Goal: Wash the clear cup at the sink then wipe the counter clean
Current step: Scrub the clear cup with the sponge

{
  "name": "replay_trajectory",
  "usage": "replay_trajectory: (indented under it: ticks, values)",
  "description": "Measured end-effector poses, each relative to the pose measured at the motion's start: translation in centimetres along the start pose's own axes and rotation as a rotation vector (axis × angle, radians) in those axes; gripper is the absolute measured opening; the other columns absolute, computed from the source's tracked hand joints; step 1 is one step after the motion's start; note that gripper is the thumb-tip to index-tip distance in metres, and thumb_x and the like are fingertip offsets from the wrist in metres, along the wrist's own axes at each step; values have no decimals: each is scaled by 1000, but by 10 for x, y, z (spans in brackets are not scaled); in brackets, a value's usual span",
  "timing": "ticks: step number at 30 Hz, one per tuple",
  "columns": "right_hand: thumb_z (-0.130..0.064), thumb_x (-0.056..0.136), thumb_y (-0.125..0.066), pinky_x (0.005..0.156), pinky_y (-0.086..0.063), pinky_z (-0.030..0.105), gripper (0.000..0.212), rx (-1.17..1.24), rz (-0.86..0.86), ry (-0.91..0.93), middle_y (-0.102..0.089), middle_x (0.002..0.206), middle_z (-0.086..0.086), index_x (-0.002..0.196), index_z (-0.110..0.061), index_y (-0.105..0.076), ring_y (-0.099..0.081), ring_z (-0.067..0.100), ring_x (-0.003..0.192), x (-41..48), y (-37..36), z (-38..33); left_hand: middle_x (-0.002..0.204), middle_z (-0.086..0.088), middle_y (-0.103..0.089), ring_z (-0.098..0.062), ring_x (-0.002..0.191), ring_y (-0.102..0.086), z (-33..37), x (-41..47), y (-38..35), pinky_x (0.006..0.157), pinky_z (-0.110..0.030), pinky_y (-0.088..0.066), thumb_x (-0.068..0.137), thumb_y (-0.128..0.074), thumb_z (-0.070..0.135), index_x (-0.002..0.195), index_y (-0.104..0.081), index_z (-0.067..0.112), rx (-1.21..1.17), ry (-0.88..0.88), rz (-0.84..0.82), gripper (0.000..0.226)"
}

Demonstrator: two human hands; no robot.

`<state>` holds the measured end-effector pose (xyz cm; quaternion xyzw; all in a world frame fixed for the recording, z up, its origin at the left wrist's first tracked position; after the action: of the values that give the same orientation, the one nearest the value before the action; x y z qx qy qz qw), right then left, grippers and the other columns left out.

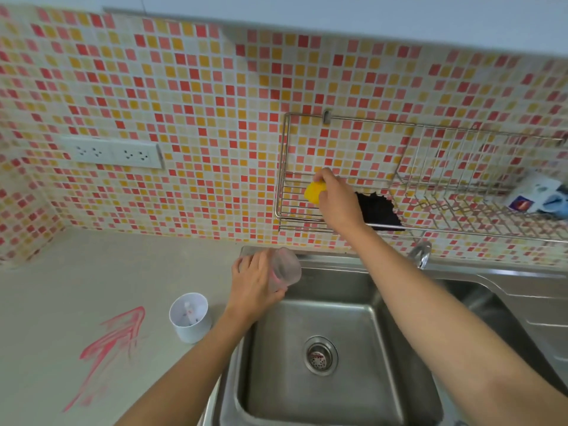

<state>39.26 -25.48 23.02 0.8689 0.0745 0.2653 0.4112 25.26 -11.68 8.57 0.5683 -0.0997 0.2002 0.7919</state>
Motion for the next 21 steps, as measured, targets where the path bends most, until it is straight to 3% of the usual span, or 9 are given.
replay_trajectory:
  ticks: [3, 6, 8, 10, 12, 15, 18, 21]
  values:
    - [-2, 90, -42, 68, -44, 26, 31, 183, 64, 88, -59, 109, -8, 104, -22, -62, -56, 12, 90, -40, 15, -5, 127, 3, -56, -22, 114, -53, 0, -2, 5, 98, -37, -43, 68, -72, 42, 135, -43, 21, -64, -5, -11, 76]
    - [-6, 89, -48, 55, -54, 26, 29, 316, -149, -46, -64, 106, -6, 99, -26, -66, -66, 21, 76, -81, 7, 11, 128, 0, -55, -24, 113, -51, 6, -4, 9, 95, -35, -46, 67, -75, 33, 134, -44, 17, -126, -24, -24, 75]
    - [-11, 87, -55, 53, -57, 35, 23, 314, -294, -126, -64, 104, -2, 99, -28, -65, -69, 23, 66, -105, -5, 28, 130, 1, -54, -24, 114, -50, 14, -3, 10, 94, -35, -48, 66, -74, 32, 133, -43, 19, -143, -30, -49, 75]
    - [-22, 81, -69, 58, -58, 47, 20, 375, -350, -189, -62, 103, -3, 98, -31, -64, -70, 24, 70, -124, -11, 38, 128, 0, -56, -25, 112, -51, 24, -2, 10, 89, -38, -51, 65, -75, 32, 132, -45, 17, -125, -68, -62, 75]
    - [-32, 71, -80, 70, -58, 42, 34, 358, -350, -176, -60, 104, -7, 99, -35, -61, -66, 16, 85, -133, -10, 47, 123, -4, -59, -28, 108, -53, 34, -1, 11, 86, -39, -52, 64, -77, 29, 129, -49, 11, -91, -121, -66, 73]
    - [-32, 67, -83, 82, -49, 30, 42, 301, -321, -151, -59, 104, -17, 100, -36, -58, -54, 3, 98, -136, -2, 56, 120, -6, -61, -28, 106, -58, 46, 4, 13, 87, -39, -51, 64, -78, 26, 128, -51, 9, -58, -154, -70, 72]
    - [-28, 66, -84, 82, -49, 27, 42, 349, -294, -165, -59, 105, -16, 99, -36, -59, -53, 1, 100, -136, 4, 66, 125, -4, -59, -24, 110, -57, 58, 9, 13, 90, -35, -50, 65, -80, 31, 132, -48, 12, -19, -162, -93, 76]
    - [-16, 70, -83, 73, -58, 33, 39, 529, -254, -201, -59, 108, -5, 100, -29, -62, -58, 11, 101, -135, 11, 75, 132, -1, -54, -22, 117, -52, 72, 14, 14, 95, -32, -46, 70, -77, 34, 136, -44, 15, 21, -191, -108, 77]
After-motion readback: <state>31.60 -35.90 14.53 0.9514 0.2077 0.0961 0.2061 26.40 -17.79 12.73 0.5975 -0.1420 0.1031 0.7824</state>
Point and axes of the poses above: each hand's wrist, its own x-axis towards the middle knuckle, its own y-axis out of the back of the hand, z = x × y, the point moved 4 cm from there along x, towards the middle knuckle
